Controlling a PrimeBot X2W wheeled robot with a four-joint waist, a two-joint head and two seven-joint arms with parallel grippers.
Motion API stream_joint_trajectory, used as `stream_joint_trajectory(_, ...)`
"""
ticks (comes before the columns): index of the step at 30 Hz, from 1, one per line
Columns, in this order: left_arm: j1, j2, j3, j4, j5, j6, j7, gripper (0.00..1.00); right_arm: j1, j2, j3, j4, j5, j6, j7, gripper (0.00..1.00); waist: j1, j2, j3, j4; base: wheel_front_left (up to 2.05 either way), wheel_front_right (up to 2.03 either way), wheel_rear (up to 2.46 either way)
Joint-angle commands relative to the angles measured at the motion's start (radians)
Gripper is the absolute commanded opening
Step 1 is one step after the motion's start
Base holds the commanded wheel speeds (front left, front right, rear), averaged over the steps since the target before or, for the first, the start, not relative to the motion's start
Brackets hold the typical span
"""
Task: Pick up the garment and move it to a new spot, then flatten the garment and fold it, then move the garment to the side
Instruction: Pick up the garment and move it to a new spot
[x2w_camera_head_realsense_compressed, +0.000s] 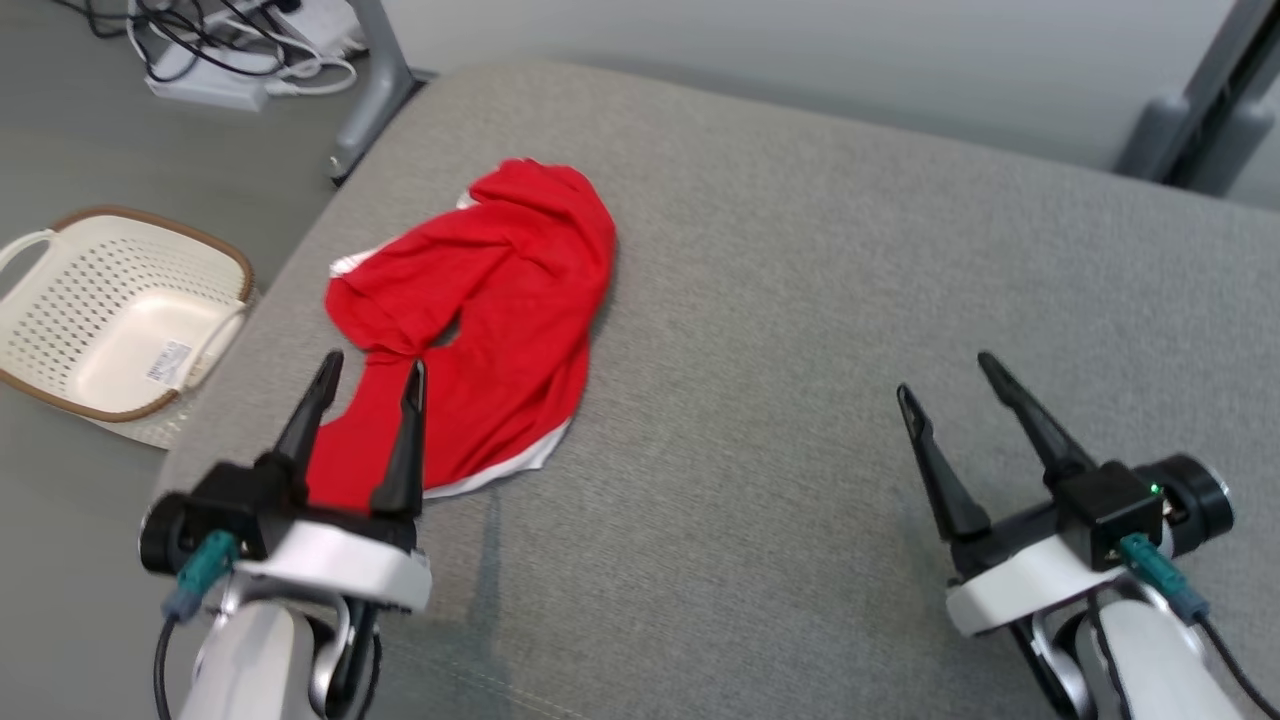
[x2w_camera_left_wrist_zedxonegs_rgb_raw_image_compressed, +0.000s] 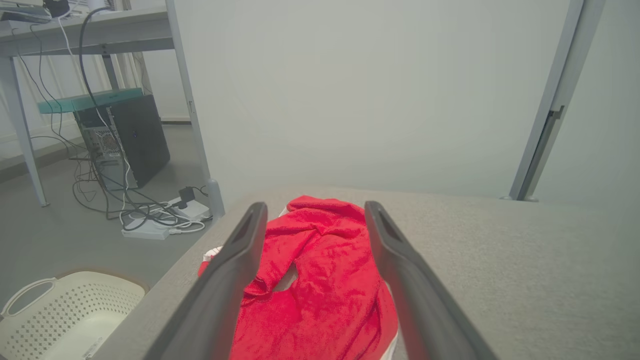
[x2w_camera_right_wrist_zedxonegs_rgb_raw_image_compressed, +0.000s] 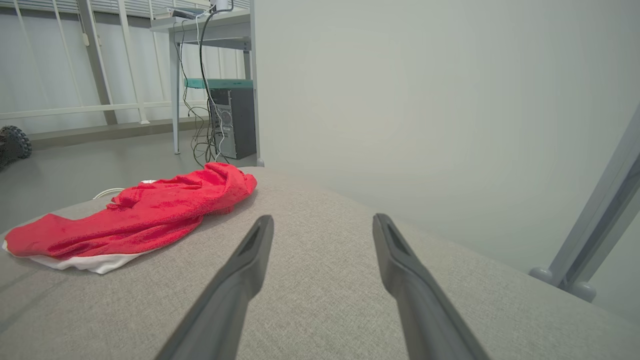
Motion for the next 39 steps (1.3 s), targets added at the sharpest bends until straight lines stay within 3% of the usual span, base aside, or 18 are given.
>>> stream_joint_trajectory(1, -0.049, 0.020, -0.003, 0.029, 0.015, -0.013, 0.001, 1.00, -0.025, -0.014, -0.009, -0.012, -0.011, 0.000, -0.001, 1.00, 0.0000, 0.0000, 0.087, -0.066, 0.00, 0.00, 0.00)
stream_joint_trajectory(7, -0.266, 0.092, -0.026, 0.263, -0.069, -0.041, 0.037, 1.00, -0.092, -0.024, -0.012, -0.050, -0.032, 0.000, -0.001, 1.00, 0.0000, 0.0000, 0.185, -0.146, 0.00, 0.00, 0.00)
stream_joint_trajectory(15, -0.496, 0.211, -0.155, 0.464, -0.272, -0.039, 0.275, 1.00, -0.132, -0.024, -0.001, -0.086, -0.050, 0.000, -0.001, 1.00, 0.0000, 0.0000, 0.259, -0.233, 0.00, 0.00, 0.00)
stream_joint_trajectory(21, -0.575, 0.282, -0.271, 0.573, -0.343, -0.039, 0.426, 1.00, -0.142, -0.018, 0.000, -0.092, -0.049, 0.000, -0.001, 1.00, 0.0000, 0.0000, 0.286, -0.275, 0.00, 0.00, 0.00)
stream_joint_trajectory(27, -0.604, 0.299, -0.315, 0.668, -0.376, -0.039, 0.492, 1.00, -0.147, -0.013, 0.000, -0.091, -0.049, 0.000, -0.001, 1.00, 0.0000, 0.0000, 0.294, -0.294, 0.00, 0.00, 0.00)
stream_joint_trajectory(28, -0.607, 0.301, -0.323, 0.683, -0.381, -0.039, 0.500, 0.92, -0.147, -0.011, -0.001, -0.091, -0.049, 0.000, -0.001, 1.00, 0.0000, 0.0000, 0.294, -0.297, 0.00, 0.00, 0.00)
stream_joint_trajectory(29, -0.609, 0.304, -0.325, 0.698, -0.387, -0.038, 0.502, 0.49, -0.146, -0.011, -0.001, -0.090, -0.048, 0.000, -0.001, 1.00, 0.0000, 0.0000, 0.294, -0.299, 0.00, 0.00, 0.00)
stream_joint_trajectory(30, -0.613, 0.307, -0.328, 0.714, -0.391, -0.038, 0.501, 0.18, -0.145, -0.010, -0.002, -0.089, -0.047, 0.000, -0.001, 1.00, 0.0000, 0.0000, 0.294, -0.301, 0.00, 0.00, 0.00)
stream_joint_trajectory(31, -0.615, 0.307, -0.334, 0.726, -0.395, -0.038, 0.504, 0.00, -0.145, -0.009, -0.003, -0.087, -0.046, 0.000, -0.001, 1.00, 0.0000, 0.0000, 0.293, -0.302, 0.00, 0.00, 0.00)
stream_joint_trajectory(35, -0.613, 0.305, -0.357, 0.740, -0.420, -0.039, 0.487, 0.00, -0.138, -0.003, -0.007, -0.080, -0.044, 0.000, -0.001, 1.00, 0.0000, 0.0000, 0.276, -0.304, 0.00, 0.00, 0.00)
stream_joint_trajectory(39, -0.643, 0.321, -0.354, 0.731, -0.405, -0.037, 0.366, 0.00, -0.131, 0.006, -0.008, -0.072, -0.042, 0.000, -0.001, 1.00, 0.0000, 0.0000, 0.244, -0.306, 0.00, 0.00, 0.00)
